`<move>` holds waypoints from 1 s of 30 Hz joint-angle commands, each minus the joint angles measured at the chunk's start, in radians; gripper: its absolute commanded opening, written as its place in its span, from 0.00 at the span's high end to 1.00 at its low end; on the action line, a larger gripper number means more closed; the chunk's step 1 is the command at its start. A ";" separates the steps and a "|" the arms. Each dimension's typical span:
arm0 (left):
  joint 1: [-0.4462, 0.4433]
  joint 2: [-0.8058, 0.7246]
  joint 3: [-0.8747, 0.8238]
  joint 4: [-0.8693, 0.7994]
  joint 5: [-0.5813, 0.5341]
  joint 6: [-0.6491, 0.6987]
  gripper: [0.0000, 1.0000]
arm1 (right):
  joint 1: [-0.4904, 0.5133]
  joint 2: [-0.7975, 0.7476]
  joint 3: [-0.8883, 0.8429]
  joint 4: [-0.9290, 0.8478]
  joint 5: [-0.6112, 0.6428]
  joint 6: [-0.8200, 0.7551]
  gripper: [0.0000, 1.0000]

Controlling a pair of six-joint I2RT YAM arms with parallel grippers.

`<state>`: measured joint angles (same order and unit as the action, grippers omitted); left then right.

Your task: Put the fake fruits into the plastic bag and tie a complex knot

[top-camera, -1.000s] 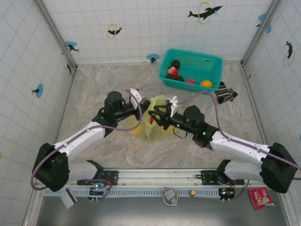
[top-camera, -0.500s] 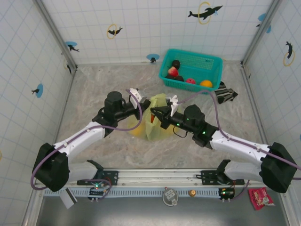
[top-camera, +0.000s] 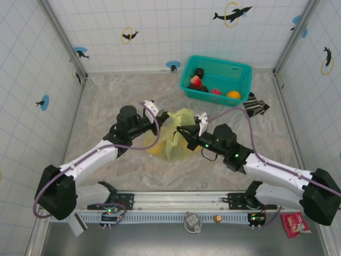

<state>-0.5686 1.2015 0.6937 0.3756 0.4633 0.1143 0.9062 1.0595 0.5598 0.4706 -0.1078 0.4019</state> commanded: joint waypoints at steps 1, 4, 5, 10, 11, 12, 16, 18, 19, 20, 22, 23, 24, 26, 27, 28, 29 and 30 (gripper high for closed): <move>0.030 -0.023 -0.013 0.026 -0.125 -0.028 1.00 | 0.005 -0.057 -0.042 -0.020 0.020 0.015 1.00; 0.038 -0.023 -0.017 0.019 -0.160 -0.030 1.00 | 0.007 -0.080 -0.058 -0.039 0.038 0.016 1.00; 0.039 -0.025 -0.019 0.020 -0.178 -0.031 1.00 | 0.007 -0.086 -0.061 -0.051 0.045 0.014 1.00; 0.047 -0.035 -0.035 0.020 -0.269 -0.039 1.00 | 0.002 -0.116 -0.060 -0.151 0.113 0.001 1.00; 0.048 -0.040 -0.041 0.019 -0.306 -0.043 1.00 | 0.001 -0.128 -0.060 -0.175 0.142 -0.008 1.00; 0.049 -0.045 -0.046 0.019 -0.341 -0.045 1.00 | -0.001 -0.138 -0.059 -0.194 0.181 -0.016 1.00; 0.054 -0.075 -0.088 0.022 -0.512 -0.048 1.00 | -0.008 -0.217 -0.075 -0.257 0.351 -0.058 1.00; 0.059 -0.089 -0.119 0.031 -0.574 -0.056 1.00 | -0.035 -0.246 -0.073 -0.312 0.435 -0.005 1.00; 0.064 -0.094 -0.133 0.034 -0.595 -0.065 1.00 | -0.066 -0.252 -0.066 -0.355 0.444 0.037 1.00; 0.069 -0.096 -0.146 0.033 -0.609 -0.072 1.00 | -0.101 -0.255 -0.063 -0.385 0.441 0.076 1.00; 0.077 -0.096 -0.164 0.024 -0.635 -0.091 1.00 | -0.150 -0.276 -0.083 -0.444 0.439 0.125 1.00; 0.079 -0.097 -0.173 0.019 -0.646 -0.098 1.00 | -0.170 -0.293 -0.099 -0.454 0.445 0.145 1.00; 0.081 -0.099 -0.181 0.015 -0.656 -0.103 1.00 | -0.185 -0.311 -0.117 -0.464 0.461 0.162 1.00; 0.088 -0.107 -0.202 0.016 -0.695 -0.112 1.00 | -0.215 -0.366 -0.154 -0.483 0.506 0.197 1.00; 0.093 -0.113 -0.211 0.017 -0.709 -0.115 1.00 | -0.233 -0.389 -0.168 -0.494 0.524 0.212 1.00; 0.101 -0.116 -0.218 0.019 -0.724 -0.121 1.00 | -0.256 -0.419 -0.182 -0.510 0.546 0.235 1.00; 0.112 -0.120 -0.225 0.016 -0.726 -0.133 1.00 | -0.288 -0.446 -0.198 -0.525 0.554 0.254 1.00; 0.124 -0.120 -0.227 0.015 -0.718 -0.143 1.00 | -0.308 -0.458 -0.205 -0.532 0.548 0.263 1.00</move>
<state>-0.5217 1.1046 0.4847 0.3832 -0.0547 0.0261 0.6739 0.6586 0.3866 0.0242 0.2573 0.5781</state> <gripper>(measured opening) 0.047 0.043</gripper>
